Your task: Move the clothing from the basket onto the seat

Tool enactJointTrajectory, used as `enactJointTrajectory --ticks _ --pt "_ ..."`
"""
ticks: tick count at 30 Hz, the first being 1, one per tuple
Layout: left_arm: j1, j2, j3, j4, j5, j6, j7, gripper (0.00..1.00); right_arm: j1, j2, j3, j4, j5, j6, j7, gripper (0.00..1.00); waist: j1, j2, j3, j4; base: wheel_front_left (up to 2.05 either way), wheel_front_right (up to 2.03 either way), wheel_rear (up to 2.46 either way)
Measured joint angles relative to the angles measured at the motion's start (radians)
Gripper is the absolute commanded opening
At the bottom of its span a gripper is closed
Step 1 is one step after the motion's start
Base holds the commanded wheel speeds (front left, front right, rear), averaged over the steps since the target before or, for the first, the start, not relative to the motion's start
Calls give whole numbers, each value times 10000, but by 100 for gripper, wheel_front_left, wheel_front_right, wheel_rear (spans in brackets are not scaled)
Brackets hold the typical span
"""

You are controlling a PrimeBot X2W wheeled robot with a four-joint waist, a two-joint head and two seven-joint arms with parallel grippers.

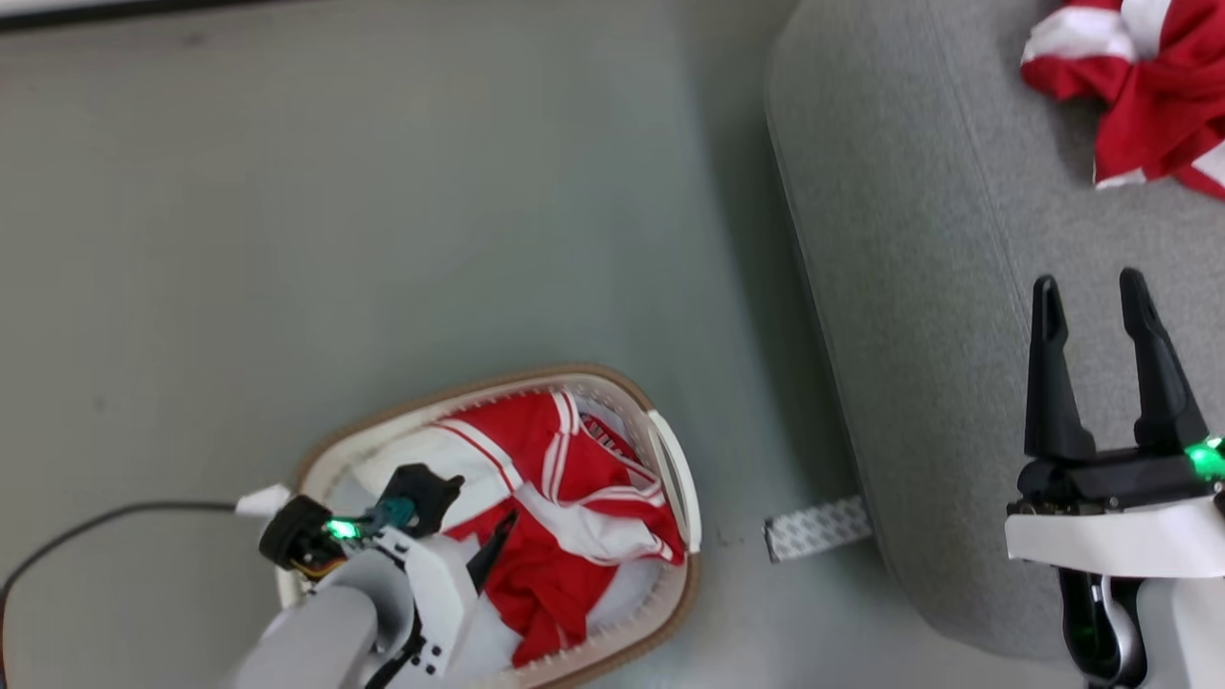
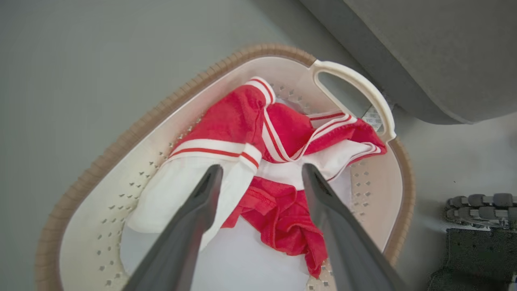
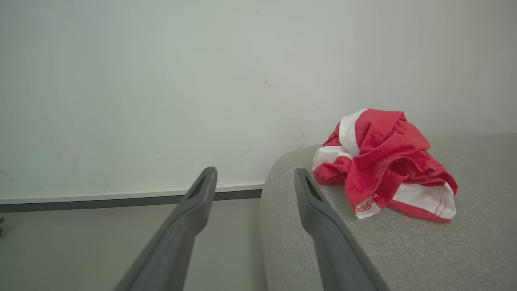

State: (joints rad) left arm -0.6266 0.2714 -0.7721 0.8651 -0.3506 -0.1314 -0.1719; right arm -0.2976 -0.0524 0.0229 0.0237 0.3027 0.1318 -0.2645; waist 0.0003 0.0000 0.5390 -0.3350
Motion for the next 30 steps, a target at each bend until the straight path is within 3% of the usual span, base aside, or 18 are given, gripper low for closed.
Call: enactJointTrajectory --ticks 12,21,22,23,24,30 --pt "-1801 698 -1891 1521 -796 0 802 100 -714 6 533 -554 1005 0 0 100 0 0 1943 -749 0 0 0" --pt "-2606 834 -2702 2382 -986 0 1087 98 -873 10 859 -719 1390 0 -2 100 -1 0 2804 -1310 0 0 0" --pt "-2667 803 -2757 2481 -986 0 1097 46 -882 10 859 -725 1394 0 -2 100 -1 0 2862 -1340 0 0 0" --pt "-2722 779 -2817 2564 -986 0 1099 13 -888 10 861 -731 1404 0 -2 100 -1 0 2905 -1360 0 0 0" --pt "-2760 744 -2859 2648 -989 0 1103 0 -890 10 863 -731 1404 0 -2 100 -1 0 2934 -1370 0 0 0" --pt "-2847 579 -3072 2926 -1095 0 1003 0 -910 10 907 -711 1400 0 -2 100 -2 0 2948 -1352 0 0 0"
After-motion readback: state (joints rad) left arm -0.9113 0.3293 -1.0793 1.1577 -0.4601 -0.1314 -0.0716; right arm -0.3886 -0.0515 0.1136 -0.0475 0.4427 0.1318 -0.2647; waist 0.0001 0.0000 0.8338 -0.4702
